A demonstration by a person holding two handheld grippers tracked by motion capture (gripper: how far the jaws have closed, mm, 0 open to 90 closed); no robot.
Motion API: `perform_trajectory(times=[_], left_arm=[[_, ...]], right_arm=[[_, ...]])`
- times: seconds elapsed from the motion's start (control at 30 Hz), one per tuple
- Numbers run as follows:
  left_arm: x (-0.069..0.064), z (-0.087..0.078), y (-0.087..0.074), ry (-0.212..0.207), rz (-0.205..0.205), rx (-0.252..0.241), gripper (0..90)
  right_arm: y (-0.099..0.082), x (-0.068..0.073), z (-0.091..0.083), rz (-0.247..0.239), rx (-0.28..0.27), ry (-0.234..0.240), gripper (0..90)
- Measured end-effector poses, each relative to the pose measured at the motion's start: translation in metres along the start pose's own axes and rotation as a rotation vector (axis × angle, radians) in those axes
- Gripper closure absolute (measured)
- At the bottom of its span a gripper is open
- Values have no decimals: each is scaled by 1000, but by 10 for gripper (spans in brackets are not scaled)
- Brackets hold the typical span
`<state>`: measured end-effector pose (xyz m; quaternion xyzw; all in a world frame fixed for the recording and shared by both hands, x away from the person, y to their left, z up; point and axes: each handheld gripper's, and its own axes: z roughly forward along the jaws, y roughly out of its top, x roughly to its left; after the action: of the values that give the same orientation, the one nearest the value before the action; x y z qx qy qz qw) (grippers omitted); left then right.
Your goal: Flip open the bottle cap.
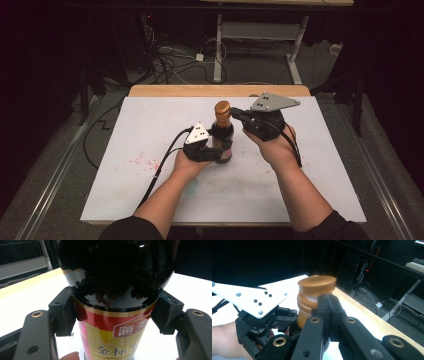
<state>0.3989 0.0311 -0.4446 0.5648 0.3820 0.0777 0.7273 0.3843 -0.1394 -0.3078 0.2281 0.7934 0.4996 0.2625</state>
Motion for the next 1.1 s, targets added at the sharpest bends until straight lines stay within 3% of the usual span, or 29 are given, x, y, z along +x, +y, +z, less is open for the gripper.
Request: perform_trajectory(times=[1.1], left_arm=[[-1, -1, 0, 2, 0, 0, 289]], right_arm=[[11, 2, 2, -13, -14, -3, 900]])
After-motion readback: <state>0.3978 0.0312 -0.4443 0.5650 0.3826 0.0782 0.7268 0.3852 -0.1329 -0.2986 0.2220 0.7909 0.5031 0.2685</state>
